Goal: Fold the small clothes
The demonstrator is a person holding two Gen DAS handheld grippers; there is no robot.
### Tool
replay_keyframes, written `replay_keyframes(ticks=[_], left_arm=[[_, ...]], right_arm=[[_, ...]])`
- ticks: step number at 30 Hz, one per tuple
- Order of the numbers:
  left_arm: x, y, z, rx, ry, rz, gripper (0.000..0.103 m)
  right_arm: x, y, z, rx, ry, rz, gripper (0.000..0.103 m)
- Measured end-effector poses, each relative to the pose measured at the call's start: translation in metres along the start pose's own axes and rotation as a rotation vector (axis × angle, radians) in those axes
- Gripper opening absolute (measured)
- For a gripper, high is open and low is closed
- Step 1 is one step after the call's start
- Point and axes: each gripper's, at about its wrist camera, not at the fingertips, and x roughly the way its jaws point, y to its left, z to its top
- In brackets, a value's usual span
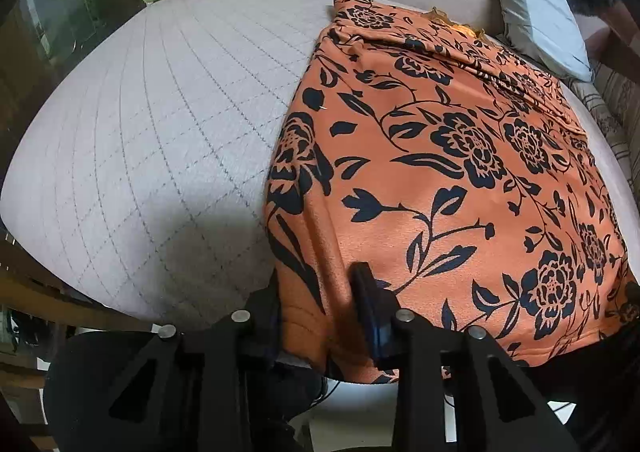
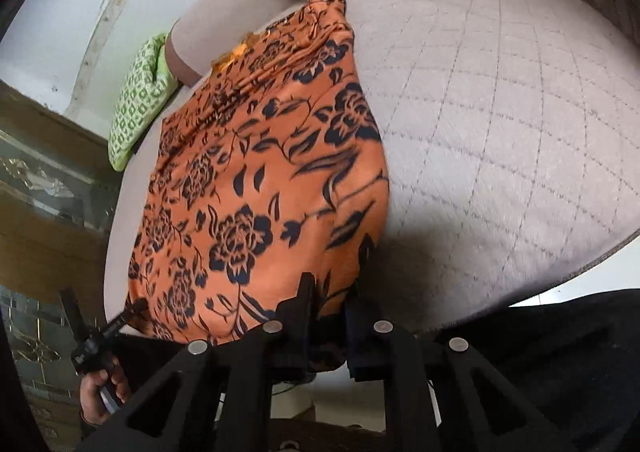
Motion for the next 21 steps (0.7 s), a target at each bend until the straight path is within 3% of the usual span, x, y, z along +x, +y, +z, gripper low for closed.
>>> replay_keyframes(ticks=[2, 3, 5, 6, 7, 11, 12, 13, 14, 15, 16, 21], left_arm=[[-0.001, 0.002, -0.001, -0.006, -0.001, -0.004, 0.036], [-0.002, 0.003, -0.002, -0.010, -0.001, -0.003, 0.037], [0.000, 0.004, 0.000, -0.017, -0.001, -0.004, 0.041], [0.002, 0.003, 0.001, -0.020, -0.002, 0.001, 0.042], [0.002, 0.004, 0.001, -0.020, -0.001, 0.004, 0.044], [0.001, 0.003, 0.000, -0.018, -0.004, 0.007, 0.044], [0.000, 0.003, 0.000, -0.018, -0.004, 0.007, 0.044], [0.000, 0.003, 0.000, -0.019, -0.003, 0.006, 0.043], [0.000, 0.003, 0.000, -0.019, -0.003, -0.002, 0.034], [0.000, 0.002, 0.000, -0.009, 0.002, -0.025, 0.025], [-0.001, 0.000, 0.001, 0.000, 0.003, -0.039, 0.010], [0.000, 0.002, 0.002, -0.015, 0.012, -0.054, 0.012]], right_arm=[[0.009, -0.009, -0.001, 0.049, 0.027, -0.038, 0.017], [0.011, -0.012, -0.002, 0.063, 0.032, -0.029, 0.023], [0.009, -0.014, -0.003, 0.074, 0.027, 0.007, 0.047], [0.008, -0.013, -0.003, 0.078, 0.019, 0.040, 0.072], [0.006, -0.011, -0.002, 0.077, 0.012, 0.035, 0.078], [0.007, -0.011, -0.002, 0.071, 0.007, 0.020, 0.078], [0.007, -0.012, -0.002, 0.074, 0.008, 0.022, 0.077], [0.007, -0.012, -0.003, 0.065, 0.007, 0.012, 0.063], [0.007, -0.012, -0.002, 0.051, 0.016, 0.008, 0.045], [0.010, -0.011, -0.001, 0.051, 0.036, 0.014, 0.011], [0.010, -0.011, 0.000, 0.059, 0.040, 0.020, 0.011], [-0.003, -0.010, 0.002, 0.060, 0.011, 0.045, 0.013]])
